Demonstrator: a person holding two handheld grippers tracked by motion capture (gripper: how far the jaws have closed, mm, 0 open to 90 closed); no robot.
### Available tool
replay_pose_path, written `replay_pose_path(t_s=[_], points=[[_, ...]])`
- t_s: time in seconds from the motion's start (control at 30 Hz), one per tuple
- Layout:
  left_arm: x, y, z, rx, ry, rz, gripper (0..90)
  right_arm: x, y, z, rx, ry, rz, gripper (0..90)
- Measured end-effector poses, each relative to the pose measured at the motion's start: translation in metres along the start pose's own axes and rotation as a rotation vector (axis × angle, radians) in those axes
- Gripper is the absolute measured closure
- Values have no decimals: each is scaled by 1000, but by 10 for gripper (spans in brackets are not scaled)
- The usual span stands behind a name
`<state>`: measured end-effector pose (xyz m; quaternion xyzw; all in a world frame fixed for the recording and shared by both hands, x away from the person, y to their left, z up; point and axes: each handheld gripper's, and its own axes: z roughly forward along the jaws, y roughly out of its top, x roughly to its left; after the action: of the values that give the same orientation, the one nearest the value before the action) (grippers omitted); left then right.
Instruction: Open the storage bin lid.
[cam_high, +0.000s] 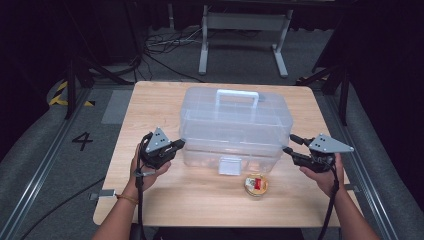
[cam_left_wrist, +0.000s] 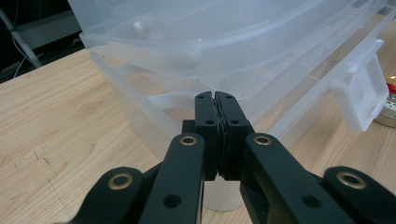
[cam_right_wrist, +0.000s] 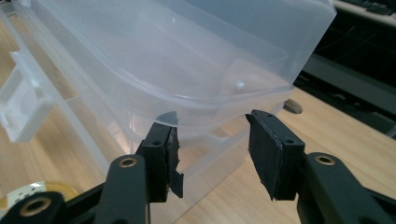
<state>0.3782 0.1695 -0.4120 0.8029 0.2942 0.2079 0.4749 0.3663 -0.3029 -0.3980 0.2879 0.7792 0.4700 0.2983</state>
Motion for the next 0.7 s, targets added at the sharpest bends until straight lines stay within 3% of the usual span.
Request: replay_pose_path(t_s=[0.2, 0.33, 0.37, 0.57, 0.7], points=[[0, 1, 1, 0, 18, -1, 855, 1, 4, -2, -45, -44, -9, 552], [1, 0, 1, -5, 16, -2, 856, 1, 7, -3, -75, -57, -5, 606], [1, 0, 1, -5, 13, 0, 856, 3, 10, -3, -87, -81, -28, 637], [0, 0, 1, -8, 15, -3, 857, 4, 21, -3, -93, -136, -72, 683], [0, 0, 1, -8, 21, 0, 858, 3, 24, -2, -103, -142, -67, 695]])
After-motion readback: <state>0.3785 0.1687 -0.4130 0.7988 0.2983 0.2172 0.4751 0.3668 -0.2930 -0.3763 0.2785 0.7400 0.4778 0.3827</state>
